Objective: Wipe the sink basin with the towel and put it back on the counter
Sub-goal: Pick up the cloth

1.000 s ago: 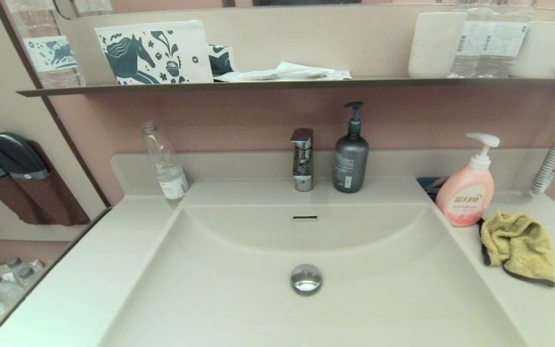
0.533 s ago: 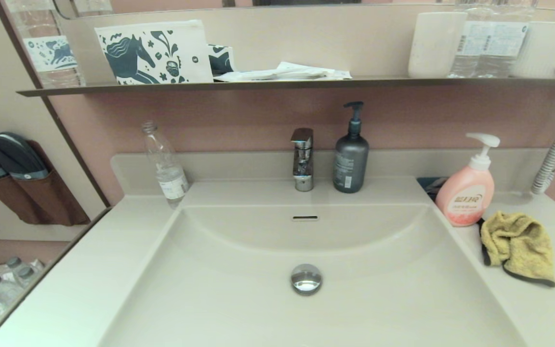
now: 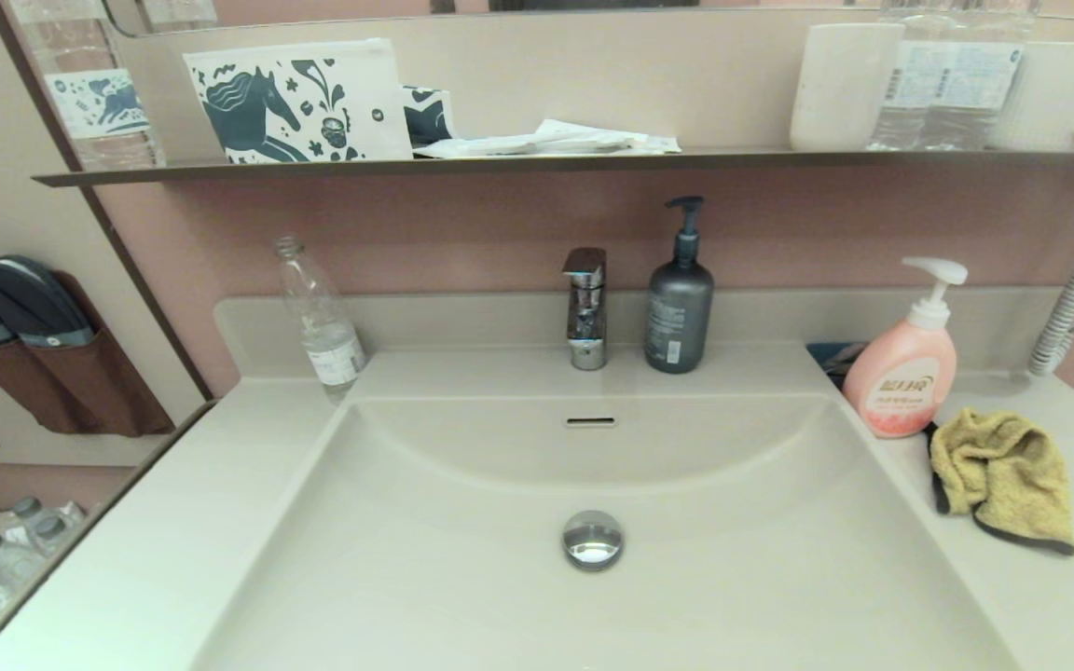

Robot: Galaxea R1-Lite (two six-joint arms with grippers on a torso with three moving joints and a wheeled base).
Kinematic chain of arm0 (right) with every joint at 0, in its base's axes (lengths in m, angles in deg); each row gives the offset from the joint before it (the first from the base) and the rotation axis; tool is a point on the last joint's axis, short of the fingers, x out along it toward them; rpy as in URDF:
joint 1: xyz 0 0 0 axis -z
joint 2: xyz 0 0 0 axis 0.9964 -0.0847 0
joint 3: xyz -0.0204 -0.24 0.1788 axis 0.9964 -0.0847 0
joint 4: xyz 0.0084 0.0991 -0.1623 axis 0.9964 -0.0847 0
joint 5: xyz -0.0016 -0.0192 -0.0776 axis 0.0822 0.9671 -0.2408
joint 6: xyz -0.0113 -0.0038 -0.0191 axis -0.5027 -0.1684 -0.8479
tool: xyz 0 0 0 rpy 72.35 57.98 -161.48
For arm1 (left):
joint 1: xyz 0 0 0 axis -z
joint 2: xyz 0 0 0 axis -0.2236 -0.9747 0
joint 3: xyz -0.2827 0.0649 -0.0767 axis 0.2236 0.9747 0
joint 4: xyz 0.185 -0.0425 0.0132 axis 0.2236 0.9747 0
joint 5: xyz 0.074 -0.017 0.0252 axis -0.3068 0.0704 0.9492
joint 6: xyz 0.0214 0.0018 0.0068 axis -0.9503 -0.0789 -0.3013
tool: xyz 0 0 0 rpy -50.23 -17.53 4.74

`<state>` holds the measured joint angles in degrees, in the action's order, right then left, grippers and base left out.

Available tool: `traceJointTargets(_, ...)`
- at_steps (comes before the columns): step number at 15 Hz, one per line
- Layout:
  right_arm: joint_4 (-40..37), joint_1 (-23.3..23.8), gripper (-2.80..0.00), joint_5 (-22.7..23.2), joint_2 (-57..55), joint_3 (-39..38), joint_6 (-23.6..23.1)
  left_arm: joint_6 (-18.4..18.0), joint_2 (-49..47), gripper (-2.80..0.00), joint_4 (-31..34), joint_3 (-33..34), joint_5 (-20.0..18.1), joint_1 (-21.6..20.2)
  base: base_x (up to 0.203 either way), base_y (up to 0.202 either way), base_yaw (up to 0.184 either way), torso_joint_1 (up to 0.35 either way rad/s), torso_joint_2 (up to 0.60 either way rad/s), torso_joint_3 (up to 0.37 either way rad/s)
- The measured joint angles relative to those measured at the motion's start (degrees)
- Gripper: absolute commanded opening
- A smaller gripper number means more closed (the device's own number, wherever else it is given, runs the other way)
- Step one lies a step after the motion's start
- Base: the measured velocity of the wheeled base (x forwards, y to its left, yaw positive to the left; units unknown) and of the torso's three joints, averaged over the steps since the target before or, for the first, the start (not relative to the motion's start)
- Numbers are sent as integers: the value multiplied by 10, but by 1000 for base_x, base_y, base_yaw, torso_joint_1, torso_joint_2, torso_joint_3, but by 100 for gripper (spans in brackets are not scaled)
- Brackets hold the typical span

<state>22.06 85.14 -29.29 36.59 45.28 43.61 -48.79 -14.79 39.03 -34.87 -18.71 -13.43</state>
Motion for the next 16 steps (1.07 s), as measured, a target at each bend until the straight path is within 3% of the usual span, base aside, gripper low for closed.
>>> traceJointTargets(16, 0, 0, -280, 0, 0, 0, -1, 19, 0, -280, -1, 5, 2, 4, 0, 0, 0, 0, 0, 0)
